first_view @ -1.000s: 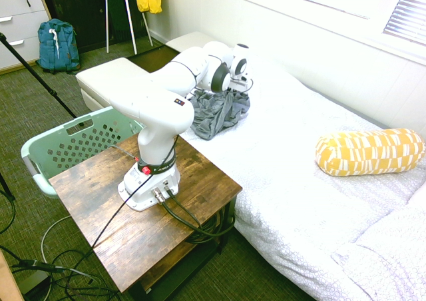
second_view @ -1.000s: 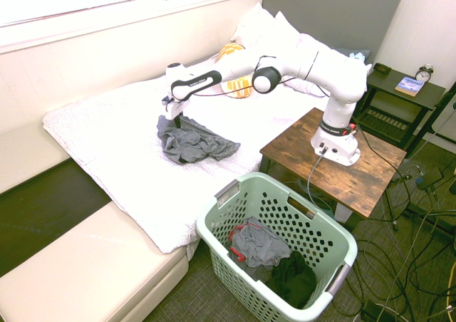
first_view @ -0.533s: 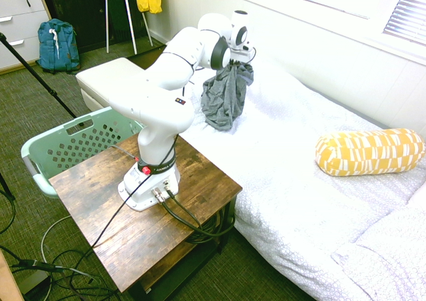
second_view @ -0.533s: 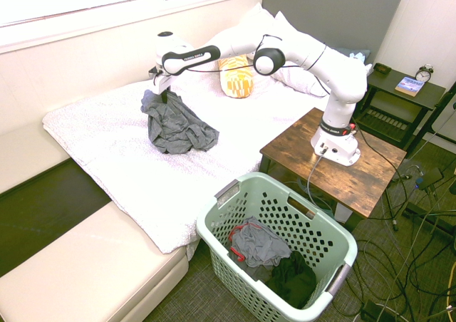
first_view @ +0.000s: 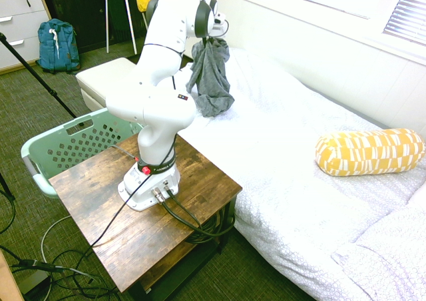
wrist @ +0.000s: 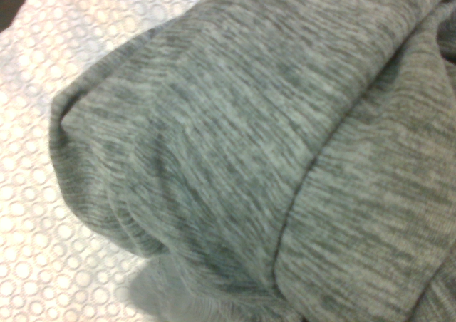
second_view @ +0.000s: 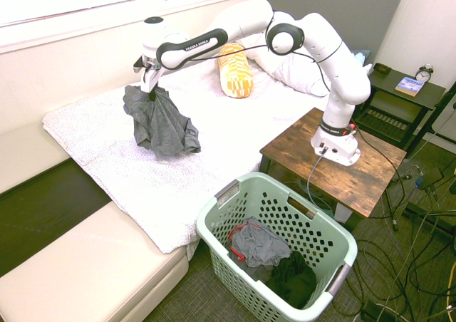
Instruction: Put my clothes in the laundry bag
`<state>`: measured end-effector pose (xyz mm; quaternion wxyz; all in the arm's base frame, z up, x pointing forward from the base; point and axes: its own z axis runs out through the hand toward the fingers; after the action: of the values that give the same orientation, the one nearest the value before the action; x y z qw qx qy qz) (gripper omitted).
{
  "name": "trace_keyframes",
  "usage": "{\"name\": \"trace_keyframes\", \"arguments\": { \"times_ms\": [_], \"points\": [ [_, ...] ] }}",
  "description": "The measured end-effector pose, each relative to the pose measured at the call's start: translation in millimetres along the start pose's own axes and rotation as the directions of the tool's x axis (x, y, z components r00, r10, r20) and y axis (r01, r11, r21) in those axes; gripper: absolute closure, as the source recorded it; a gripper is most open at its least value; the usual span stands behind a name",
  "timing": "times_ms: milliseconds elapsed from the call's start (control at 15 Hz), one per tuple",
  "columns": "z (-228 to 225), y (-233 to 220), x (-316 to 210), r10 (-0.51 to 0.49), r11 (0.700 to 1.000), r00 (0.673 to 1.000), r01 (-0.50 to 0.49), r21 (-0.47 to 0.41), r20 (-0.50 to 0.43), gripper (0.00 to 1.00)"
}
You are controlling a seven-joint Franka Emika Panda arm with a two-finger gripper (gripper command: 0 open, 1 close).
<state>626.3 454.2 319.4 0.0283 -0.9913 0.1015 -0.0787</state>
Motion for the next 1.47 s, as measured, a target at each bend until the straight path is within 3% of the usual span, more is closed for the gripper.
{"name": "trace_keyframes", "arguments": {
  "times_ms": [333, 733, 933, 1133, 1267, 1400, 1467],
  "points": [
    [-31, -50, -137, -0.153, 0.985, 0.987, 0.149, -0.093, -0.038, 1.00],
    [-38, -60, -366, -0.273, 0.948, 0.960, 0.257, -0.188, -0.065, 1.00],
    [-44, -27, -488, -0.293, 0.938, 0.954, 0.274, -0.214, -0.062, 1.00],
    [-53, 37, -599, -0.320, 0.925, 0.944, 0.292, -0.242, -0.082, 1.00],
    [-54, 93, -658, -0.334, 0.916, 0.938, 0.300, -0.265, -0.091, 1.00],
    [-49, 146, -683, -0.340, 0.909, 0.937, 0.307, -0.282, -0.076, 1.00],
    [-44, 163, -678, -0.335, 0.908, 0.939, 0.302, -0.290, -0.071, 0.00]
  ]
}}
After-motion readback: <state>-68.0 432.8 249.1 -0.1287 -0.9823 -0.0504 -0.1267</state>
